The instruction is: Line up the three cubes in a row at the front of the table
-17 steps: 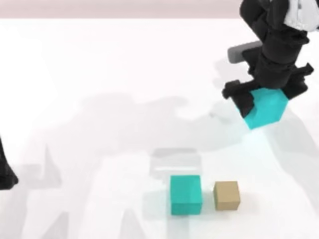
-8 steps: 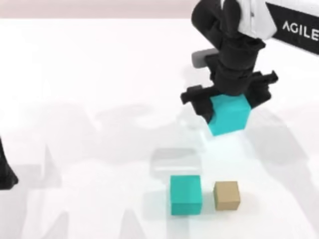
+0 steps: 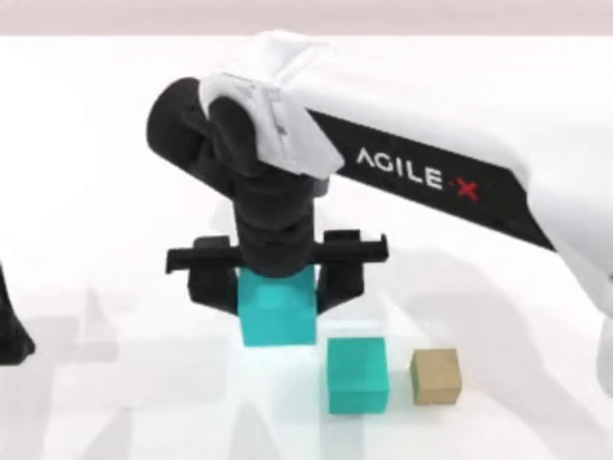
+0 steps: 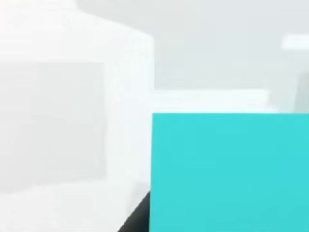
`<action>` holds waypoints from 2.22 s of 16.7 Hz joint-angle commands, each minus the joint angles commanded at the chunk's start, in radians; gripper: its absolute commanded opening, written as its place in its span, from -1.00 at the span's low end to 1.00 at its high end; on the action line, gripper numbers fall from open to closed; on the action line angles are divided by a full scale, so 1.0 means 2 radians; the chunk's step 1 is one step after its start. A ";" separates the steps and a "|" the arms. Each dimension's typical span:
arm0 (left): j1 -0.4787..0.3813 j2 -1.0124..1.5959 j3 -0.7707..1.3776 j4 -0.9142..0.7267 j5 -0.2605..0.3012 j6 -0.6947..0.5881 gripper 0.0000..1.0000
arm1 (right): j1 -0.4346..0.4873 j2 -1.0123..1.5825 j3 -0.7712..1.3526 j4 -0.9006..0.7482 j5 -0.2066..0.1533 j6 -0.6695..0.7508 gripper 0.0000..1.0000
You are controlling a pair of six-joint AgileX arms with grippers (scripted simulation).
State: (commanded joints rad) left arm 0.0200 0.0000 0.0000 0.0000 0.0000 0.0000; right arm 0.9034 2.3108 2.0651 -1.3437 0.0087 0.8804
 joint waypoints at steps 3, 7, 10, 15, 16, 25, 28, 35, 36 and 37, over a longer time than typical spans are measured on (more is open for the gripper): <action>0.000 0.000 0.000 0.000 0.000 0.000 1.00 | 0.049 0.006 0.024 -0.010 0.001 0.064 -1.00; 0.000 0.000 0.000 0.000 0.000 0.000 1.00 | 0.062 0.006 0.030 -0.012 0.002 0.080 -1.00; 0.000 0.000 0.000 0.000 0.000 0.000 1.00 | 0.061 0.004 0.026 -0.010 0.001 0.079 -1.00; 0.000 0.000 0.000 0.000 0.000 0.000 1.00 | 0.062 0.014 -0.039 0.068 0.002 0.080 -1.00; 0.000 0.000 0.000 0.000 0.000 0.000 1.00 | 0.062 0.017 -0.055 0.087 0.002 0.080 -1.00; 0.000 0.000 0.000 0.000 0.000 0.000 1.00 | 0.063 0.022 -0.081 0.115 0.002 0.081 -0.55; 0.000 0.000 0.000 0.000 0.000 0.000 1.00 | 0.063 0.022 -0.081 0.115 0.002 0.081 -0.10; 0.000 0.000 0.000 0.000 0.000 0.000 1.00 | 0.063 0.022 -0.081 0.115 0.002 0.081 0.96; 0.000 0.000 0.000 0.000 0.000 0.000 1.00 | 0.063 0.022 -0.081 0.115 0.002 0.081 1.00; 0.000 0.000 0.000 0.000 0.000 0.000 1.00 | 0.063 0.022 -0.081 0.115 0.002 0.081 1.00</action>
State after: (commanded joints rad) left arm 0.0200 0.0000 0.0000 0.0000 0.0000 0.0000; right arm 1.0304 2.3554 1.9032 -1.1144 0.0130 1.0427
